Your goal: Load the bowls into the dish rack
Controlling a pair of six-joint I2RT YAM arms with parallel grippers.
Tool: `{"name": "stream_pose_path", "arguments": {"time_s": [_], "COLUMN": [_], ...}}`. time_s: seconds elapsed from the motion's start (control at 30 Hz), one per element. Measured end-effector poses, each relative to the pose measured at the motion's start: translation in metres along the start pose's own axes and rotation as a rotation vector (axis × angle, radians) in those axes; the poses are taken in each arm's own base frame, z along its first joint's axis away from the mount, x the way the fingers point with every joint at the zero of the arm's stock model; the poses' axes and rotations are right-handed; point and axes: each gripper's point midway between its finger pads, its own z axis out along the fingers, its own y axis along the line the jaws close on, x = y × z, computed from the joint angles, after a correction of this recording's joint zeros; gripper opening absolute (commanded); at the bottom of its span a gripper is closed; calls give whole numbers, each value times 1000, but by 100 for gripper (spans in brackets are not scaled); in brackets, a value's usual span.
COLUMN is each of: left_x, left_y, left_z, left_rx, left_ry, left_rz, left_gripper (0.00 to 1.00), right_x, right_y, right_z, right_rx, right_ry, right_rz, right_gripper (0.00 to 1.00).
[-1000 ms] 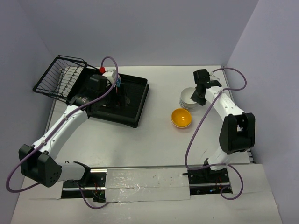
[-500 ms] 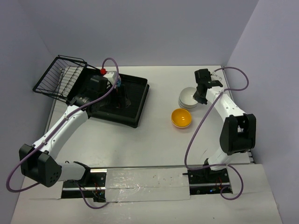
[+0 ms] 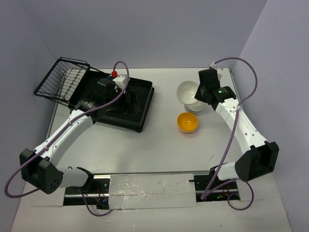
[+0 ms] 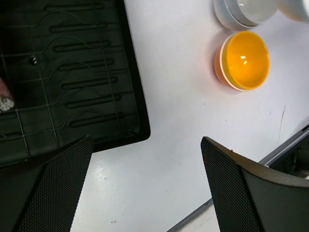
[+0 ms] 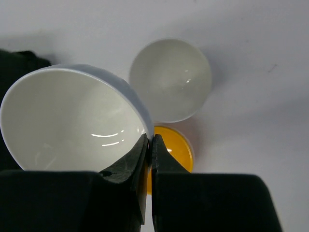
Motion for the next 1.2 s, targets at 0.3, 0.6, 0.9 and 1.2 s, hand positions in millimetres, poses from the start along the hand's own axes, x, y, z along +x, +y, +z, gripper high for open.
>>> {"name": "stream_pose_path", "arguments": {"time_s": [0.3, 0.6, 0.9, 1.2], "left_x": [-24, -39, -53, -46], "left_y": [-30, -74, -103, -101], "left_z": [-9, 8, 22, 45], "left_rx": [57, 126, 102, 3], "left_ry": [-58, -71, -89, -94], "left_rz": [70, -90, -120, -109], "left_gripper": [95, 87, 79, 66], "right_x": [31, 49, 49, 52], "right_y": [51, 70, 70, 70], "right_z": [-34, -59, -61, -62], "right_rx": [-199, -244, -202, -181], "right_ry": [26, -24, -59, -66], "right_rz": [-144, -130, -82, -77], "right_gripper": [0, 0, 0, 0]}}
